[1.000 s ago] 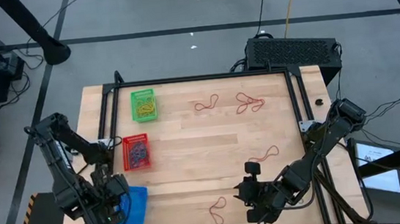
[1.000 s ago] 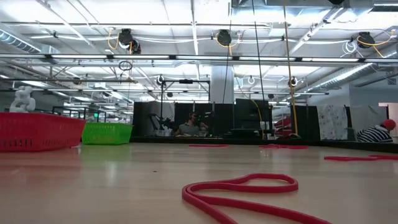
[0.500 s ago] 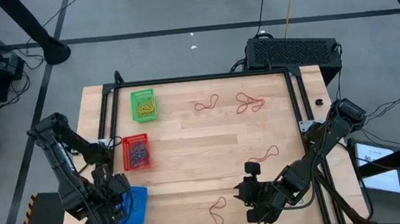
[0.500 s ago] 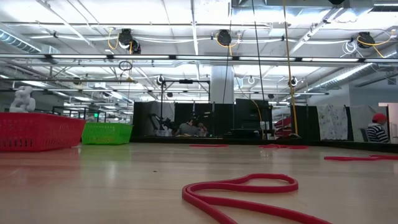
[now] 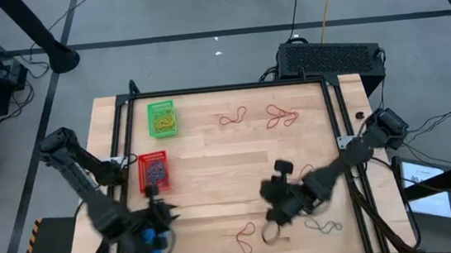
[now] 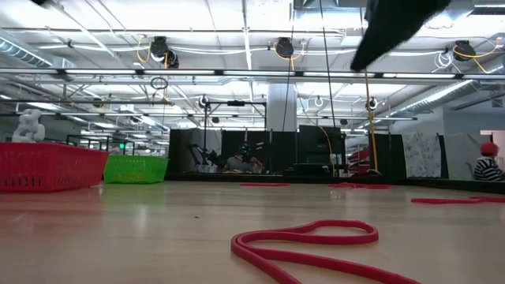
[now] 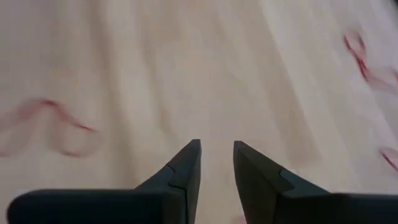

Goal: Sort rubber bands into baskets
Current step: Put the red rubber band into the blue bin

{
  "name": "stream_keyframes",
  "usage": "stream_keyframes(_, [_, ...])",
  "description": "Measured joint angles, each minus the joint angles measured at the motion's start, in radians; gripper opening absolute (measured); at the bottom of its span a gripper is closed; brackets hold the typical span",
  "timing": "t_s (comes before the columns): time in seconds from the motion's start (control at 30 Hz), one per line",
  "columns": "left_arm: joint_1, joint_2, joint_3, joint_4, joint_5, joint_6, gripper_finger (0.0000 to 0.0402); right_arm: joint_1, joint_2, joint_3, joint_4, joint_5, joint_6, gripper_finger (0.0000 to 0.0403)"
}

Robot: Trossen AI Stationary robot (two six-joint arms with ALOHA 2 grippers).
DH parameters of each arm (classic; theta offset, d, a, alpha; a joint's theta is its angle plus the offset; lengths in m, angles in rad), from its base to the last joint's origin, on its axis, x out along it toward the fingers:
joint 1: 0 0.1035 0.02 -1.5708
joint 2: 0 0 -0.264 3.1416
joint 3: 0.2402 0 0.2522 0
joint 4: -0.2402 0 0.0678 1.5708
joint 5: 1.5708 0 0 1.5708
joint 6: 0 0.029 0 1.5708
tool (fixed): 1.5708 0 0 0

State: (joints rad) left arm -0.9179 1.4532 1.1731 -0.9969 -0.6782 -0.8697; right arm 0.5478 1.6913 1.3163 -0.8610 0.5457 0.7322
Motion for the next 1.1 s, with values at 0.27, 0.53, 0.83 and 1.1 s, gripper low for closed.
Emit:
stream_keyframes(0.27, [0.262,0.000,-0.277,0.661,0.220,0.521,0.0128,-0.292,0.000,0.000,-0.310,-0.055,-0.028,0.0075])
stream_keyframes(0.53, [0.364,-0.052,-0.424,0.967,0.306,0.718,0.0128,-0.660,0.000,0.000,-0.246,-0.170,-0.315,0.0075])
stream_keyframes(0.83, [0.366,-0.238,-0.679,1.386,0.299,0.852,0.0128,-0.903,0.000,0.000,-0.050,-0.263,-0.517,0.0075])
stream_keyframes(1.1, [0.376,-0.350,-0.733,1.455,0.361,0.858,0.0128,-1.026,0.000,0.000,0.044,-0.341,-0.596,0.0075])
